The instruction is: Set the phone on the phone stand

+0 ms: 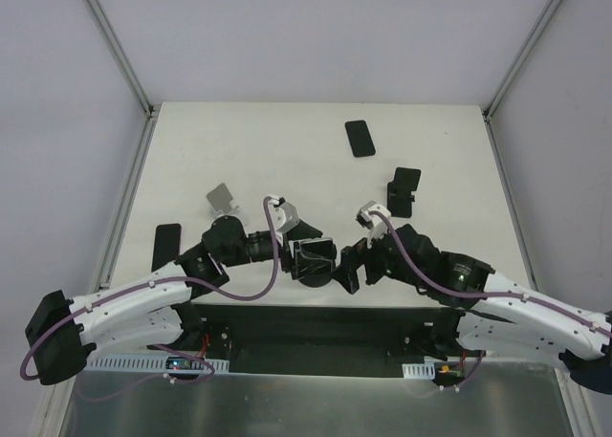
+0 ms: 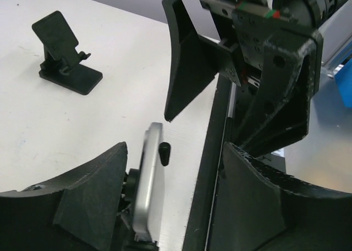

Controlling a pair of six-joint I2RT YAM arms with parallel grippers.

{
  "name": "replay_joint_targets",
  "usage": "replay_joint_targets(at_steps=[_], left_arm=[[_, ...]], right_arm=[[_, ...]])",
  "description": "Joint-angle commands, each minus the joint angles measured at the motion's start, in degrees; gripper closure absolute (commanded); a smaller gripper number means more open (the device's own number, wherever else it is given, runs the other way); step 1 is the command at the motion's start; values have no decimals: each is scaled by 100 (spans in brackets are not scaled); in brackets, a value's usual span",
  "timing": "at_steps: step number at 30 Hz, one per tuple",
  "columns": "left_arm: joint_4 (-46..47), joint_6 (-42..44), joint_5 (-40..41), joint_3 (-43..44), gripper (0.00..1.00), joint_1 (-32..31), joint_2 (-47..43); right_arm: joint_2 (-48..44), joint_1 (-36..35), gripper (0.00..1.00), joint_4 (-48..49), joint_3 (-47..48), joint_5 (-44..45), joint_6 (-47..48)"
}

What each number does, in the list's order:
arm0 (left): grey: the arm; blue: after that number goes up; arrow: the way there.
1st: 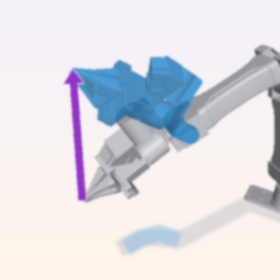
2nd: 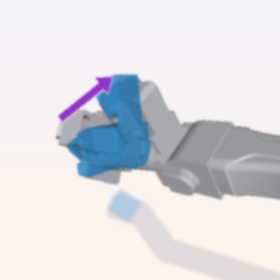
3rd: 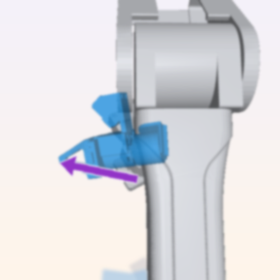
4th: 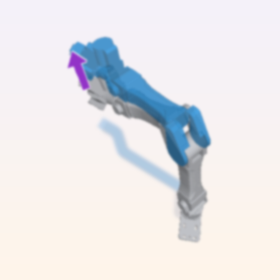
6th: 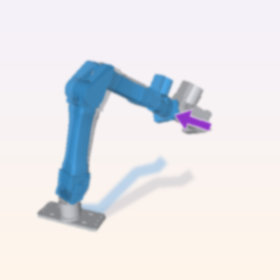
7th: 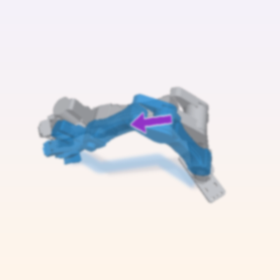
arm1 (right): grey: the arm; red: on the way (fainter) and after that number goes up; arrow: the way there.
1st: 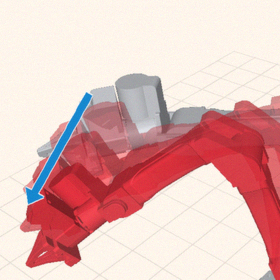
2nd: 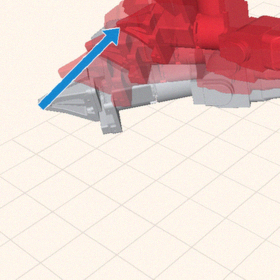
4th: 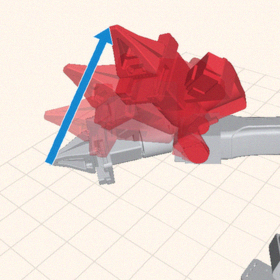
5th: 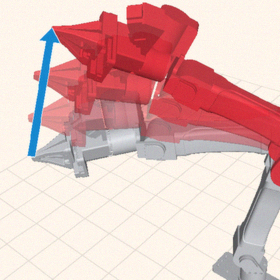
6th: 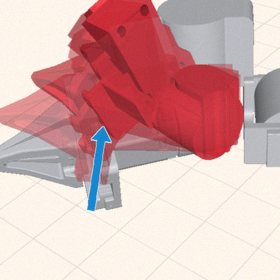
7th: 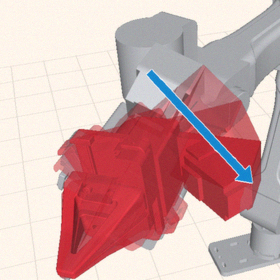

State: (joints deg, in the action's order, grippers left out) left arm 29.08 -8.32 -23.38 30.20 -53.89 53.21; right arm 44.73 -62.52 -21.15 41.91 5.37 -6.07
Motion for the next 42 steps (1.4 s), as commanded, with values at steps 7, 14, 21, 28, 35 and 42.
replay_joint_targets(at_steps=[7, 14, 21, 28, 35, 42], left_arm=[[-1455, -583, 1376, 600, 19, 19, -1295], [-3416, -680, 3786, 1023, 14, 28, -2297], [-3918, -329, 4156, 1041, 5, 28, -3000], [-4095, 190, 4104, 1243, 1, 28, -3054], [-4112, 76, 4095, 936, 1, 28, -3018], [-4147, 85, 4069, 839, 1, 28, -3097]], right_arm=[[992, -1798, 3, -1242, 1327, 3057, -1968], [2266, -1816, 3, -1770, 2681, 3339, -2109], [3111, -1860, 3, -2639, 3622, 3734, -3137], [3928, -1983, 3, -3412, 4447, 4147, -3883], [4272, -1992, 3, -4046, 4809, 4613, -4386], [4298, -1983, 6, -4029, 4660, 4640, -4465]])
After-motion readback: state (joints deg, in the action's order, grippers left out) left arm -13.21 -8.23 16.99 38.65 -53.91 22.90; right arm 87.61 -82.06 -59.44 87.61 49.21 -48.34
